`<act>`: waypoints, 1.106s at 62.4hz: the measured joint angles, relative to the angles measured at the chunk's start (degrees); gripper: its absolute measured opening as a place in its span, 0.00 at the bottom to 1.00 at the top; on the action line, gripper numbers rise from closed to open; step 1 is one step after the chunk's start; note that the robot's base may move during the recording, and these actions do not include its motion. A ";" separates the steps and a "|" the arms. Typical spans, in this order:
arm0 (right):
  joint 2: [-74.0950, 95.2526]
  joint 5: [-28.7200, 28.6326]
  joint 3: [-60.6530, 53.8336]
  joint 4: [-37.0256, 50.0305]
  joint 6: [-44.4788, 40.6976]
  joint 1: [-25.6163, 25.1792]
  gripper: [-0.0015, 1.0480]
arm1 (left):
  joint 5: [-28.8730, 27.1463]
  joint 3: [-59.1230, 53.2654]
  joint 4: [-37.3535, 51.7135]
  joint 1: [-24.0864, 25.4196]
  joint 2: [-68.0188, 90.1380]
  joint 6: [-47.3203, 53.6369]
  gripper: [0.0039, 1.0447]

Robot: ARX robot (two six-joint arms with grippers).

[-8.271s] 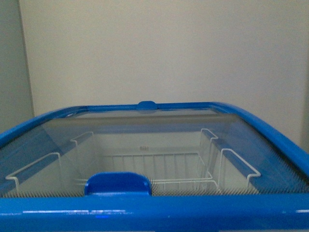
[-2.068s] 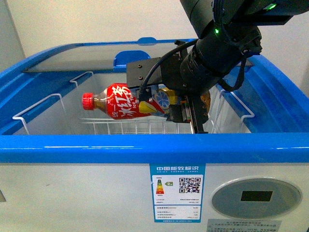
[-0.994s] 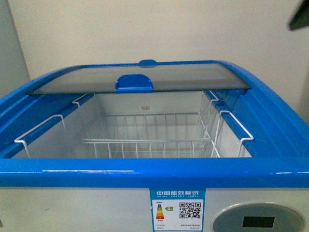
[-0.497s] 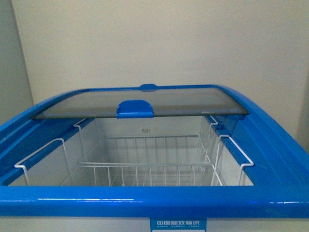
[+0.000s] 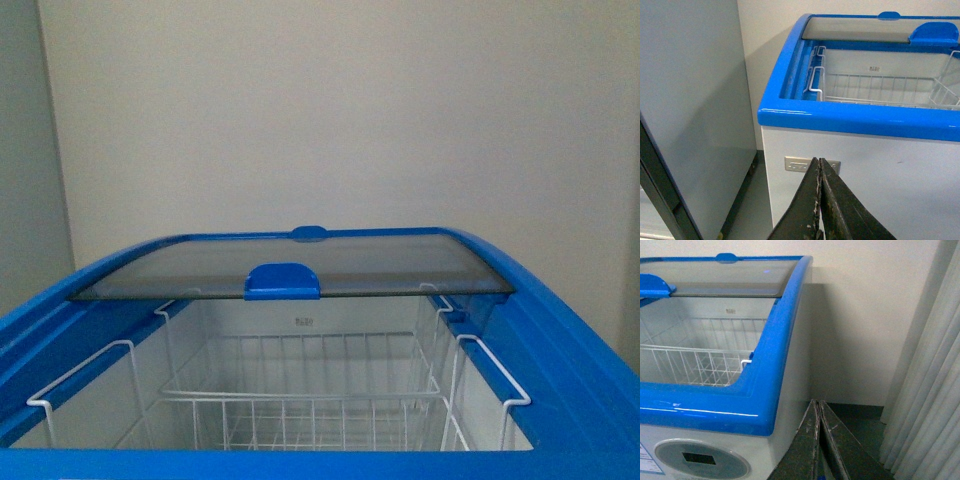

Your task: Put drink in fridge

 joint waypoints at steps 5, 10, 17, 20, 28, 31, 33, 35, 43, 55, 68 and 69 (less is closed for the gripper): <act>-2.54 -0.04 -1.55 -0.37 0.00 0.00 0.03 | 0.00 0.00 0.00 0.00 0.00 0.00 0.02; -4.90 -0.02 -3.15 -1.29 0.00 0.00 0.03 | 0.00 0.00 0.00 0.00 0.00 0.00 0.02; -6.93 -0.04 -4.35 -2.40 0.00 0.00 0.03 | 0.00 0.00 0.00 0.00 0.00 0.00 0.02; -8.00 -0.02 -4.79 -2.95 0.00 0.00 0.03 | 0.00 0.00 0.00 0.00 0.00 0.00 0.02; -11.21 -0.04 -5.90 -4.83 0.00 0.00 0.03 | 0.00 0.00 0.00 0.00 0.00 0.00 0.02; -12.31 -0.02 -6.34 -5.66 0.00 0.00 0.03 | 0.00 0.00 0.00 0.00 0.00 0.00 0.02; -13.07 -0.02 -6.62 -6.14 0.00 0.00 0.03 | 0.00 0.00 0.00 0.00 0.00 0.00 0.02; -13.66 -0.02 -6.82 -6.58 0.00 0.00 0.03 | 0.00 0.00 0.00 0.00 0.00 0.00 0.02; -15.54 -0.02 -7.69 -6.93 0.00 0.00 0.03 | 0.00 0.00 0.00 0.00 0.00 0.00 0.02; -18.75 -0.04 -8.22 -8.87 -0.02 0.00 0.03 | -0.02 0.00 0.00 0.00 0.00 0.00 0.02; -23.65 -0.02 -8.20 -14.08 -0.02 0.00 0.03 | 0.00 0.00 0.00 0.00 0.00 0.00 0.02; -25.31 -0.04 -8.20 -16.37 -0.02 -0.02 0.03 | 0.02 0.00 0.00 0.00 0.00 -0.02 0.02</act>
